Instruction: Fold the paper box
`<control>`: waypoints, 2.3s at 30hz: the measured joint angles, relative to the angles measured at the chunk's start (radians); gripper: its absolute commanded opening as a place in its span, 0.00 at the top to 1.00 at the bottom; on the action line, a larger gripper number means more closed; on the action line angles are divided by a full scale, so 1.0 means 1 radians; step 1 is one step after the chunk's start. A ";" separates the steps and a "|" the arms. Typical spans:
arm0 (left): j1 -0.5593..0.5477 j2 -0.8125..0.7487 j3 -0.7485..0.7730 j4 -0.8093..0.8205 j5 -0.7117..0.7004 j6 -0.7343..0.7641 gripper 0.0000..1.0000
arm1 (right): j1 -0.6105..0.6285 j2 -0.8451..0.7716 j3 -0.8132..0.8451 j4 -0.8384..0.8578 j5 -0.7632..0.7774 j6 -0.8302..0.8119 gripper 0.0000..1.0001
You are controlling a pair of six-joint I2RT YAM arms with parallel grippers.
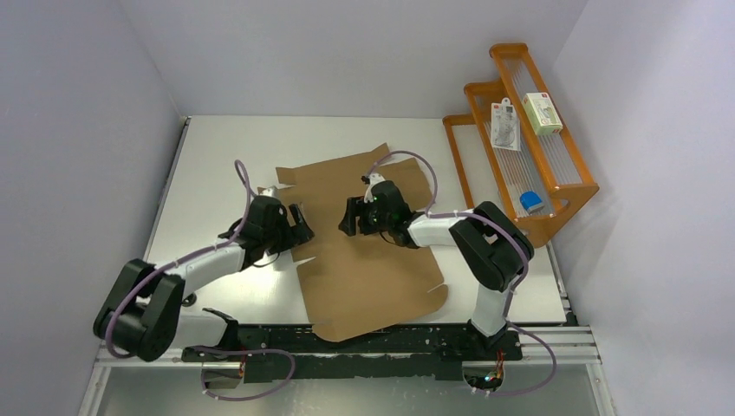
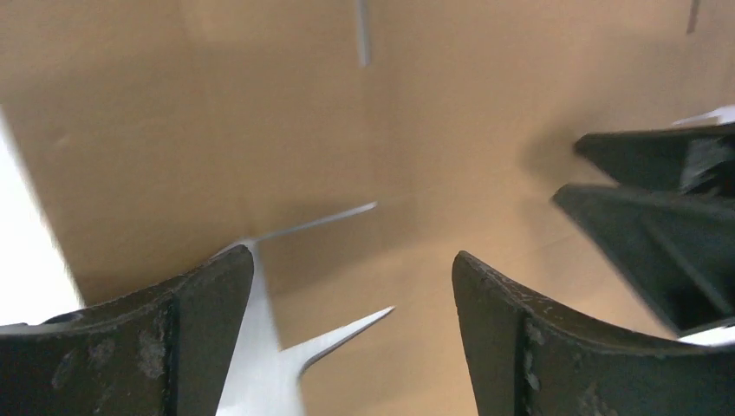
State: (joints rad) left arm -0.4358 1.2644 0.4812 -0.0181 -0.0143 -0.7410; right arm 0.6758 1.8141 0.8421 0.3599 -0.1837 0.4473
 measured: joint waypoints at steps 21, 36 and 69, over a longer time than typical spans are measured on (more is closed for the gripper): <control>0.188 -0.028 0.232 -0.051 0.003 0.156 0.10 | -0.214 -0.073 0.155 -0.160 0.036 -0.115 0.22; -0.050 0.320 0.515 -0.060 0.070 0.270 0.11 | -0.467 0.055 0.282 -0.212 0.076 -0.185 0.21; -0.057 0.589 0.594 -0.042 0.122 0.414 0.13 | -0.592 0.197 0.276 -0.148 -0.228 -0.159 0.80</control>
State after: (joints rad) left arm -0.4927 1.8534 1.0756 -0.0597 0.1081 -0.3275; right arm 0.0837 2.0113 1.1179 0.2119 -0.4118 0.2886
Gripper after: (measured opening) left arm 0.872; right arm 0.279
